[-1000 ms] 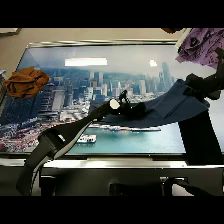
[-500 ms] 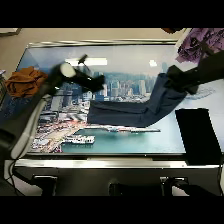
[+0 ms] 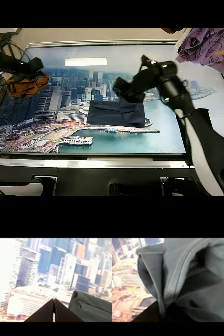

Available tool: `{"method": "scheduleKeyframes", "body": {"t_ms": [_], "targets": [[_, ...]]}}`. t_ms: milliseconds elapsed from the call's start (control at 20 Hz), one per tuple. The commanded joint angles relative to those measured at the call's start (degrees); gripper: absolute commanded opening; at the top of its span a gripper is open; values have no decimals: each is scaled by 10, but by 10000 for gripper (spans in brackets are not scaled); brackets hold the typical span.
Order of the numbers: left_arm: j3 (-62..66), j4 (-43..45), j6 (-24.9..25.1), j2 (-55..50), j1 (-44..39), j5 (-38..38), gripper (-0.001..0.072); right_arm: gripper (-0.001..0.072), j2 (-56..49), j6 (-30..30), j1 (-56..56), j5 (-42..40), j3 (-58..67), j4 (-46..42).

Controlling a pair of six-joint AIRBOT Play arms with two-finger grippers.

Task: Fold the clothes and pants, and hang the long-sleeved shirts on hangers.

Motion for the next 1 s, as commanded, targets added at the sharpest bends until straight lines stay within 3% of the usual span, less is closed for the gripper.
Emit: {"method": "scheduleKeyframes", "body": {"t_ms": [0,200,450,550,600,650,700,950], "targets": [[0,10,16,11,40,-18,15,27,-55,82,58,80,1,-2],[0,10,17,11,42,-18,15,27,-98,120,72,136,1,9],[0,10,17,11,41,-20,15,31,-126,122,72,189,0,31],[0,10,17,11,40,-20,15,88,-127,116,72,233,1,37],[0,10,17,11,40,-21,15,158,-126,97,72,257,1,49],[0,10,17,11,39,-24,15,321,-125,77,72,278,1,67],[0,10,17,11,38,-28,15,389,-122,48,72,294,1,89],[0,10,17,11,38,-34,15,493,-61,-52,54,263,1,110]]}}
